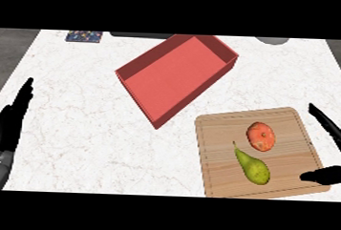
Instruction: Pick the squash from the cutting board and place it in the cardboard box
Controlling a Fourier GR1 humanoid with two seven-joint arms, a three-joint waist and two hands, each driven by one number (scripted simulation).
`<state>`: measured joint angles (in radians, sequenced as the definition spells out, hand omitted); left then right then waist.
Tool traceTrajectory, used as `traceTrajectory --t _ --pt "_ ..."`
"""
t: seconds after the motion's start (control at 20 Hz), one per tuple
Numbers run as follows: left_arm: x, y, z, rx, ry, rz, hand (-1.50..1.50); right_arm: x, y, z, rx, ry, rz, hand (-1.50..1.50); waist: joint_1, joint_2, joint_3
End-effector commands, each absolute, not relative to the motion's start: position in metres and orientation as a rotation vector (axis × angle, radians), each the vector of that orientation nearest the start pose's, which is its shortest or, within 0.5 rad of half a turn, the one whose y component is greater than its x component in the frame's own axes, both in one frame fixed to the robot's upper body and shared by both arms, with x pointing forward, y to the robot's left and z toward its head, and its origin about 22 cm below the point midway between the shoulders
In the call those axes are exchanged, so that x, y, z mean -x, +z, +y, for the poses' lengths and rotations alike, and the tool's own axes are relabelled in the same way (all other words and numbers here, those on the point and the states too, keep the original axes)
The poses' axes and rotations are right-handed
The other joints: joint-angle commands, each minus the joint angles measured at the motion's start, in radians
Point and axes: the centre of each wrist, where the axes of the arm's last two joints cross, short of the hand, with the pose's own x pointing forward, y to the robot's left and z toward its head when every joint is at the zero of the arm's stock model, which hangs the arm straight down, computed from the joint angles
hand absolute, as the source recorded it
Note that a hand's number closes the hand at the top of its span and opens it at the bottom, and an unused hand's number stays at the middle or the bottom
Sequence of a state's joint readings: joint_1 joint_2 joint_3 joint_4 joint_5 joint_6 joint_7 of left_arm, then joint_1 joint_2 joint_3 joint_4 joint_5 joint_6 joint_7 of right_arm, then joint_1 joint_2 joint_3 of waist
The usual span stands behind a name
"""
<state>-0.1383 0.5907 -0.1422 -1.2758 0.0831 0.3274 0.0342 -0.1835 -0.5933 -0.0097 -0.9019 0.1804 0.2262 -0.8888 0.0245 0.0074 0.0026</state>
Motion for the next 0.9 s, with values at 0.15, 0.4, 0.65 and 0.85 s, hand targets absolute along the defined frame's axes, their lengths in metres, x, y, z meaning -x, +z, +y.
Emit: traceTrajectory --t 0.15,0.4,0.65,0.85 --pt "-0.270 0.016 0.352 -0.617 -0.239 -1.380 0.00 -0.297 0.018 -0.431 0.277 1.168 -1.592 -1.50 -0.001 -0.003 -0.002" --pt "-0.272 0.014 0.349 -0.644 -0.232 -1.363 0.00 -0.323 0.032 -0.405 0.307 1.375 -1.399 -1.50 -0.007 -0.004 -0.003" --pt "-0.262 0.016 0.342 -0.631 -0.223 -1.359 0.00 -0.347 0.025 -0.368 0.256 1.443 -1.272 -1.50 -0.004 -0.005 -0.002" --pt "-0.258 0.008 0.375 -0.655 -0.206 -1.363 0.00 -0.352 0.033 -0.362 0.297 1.480 -1.218 -1.50 -0.015 -0.006 -0.003"
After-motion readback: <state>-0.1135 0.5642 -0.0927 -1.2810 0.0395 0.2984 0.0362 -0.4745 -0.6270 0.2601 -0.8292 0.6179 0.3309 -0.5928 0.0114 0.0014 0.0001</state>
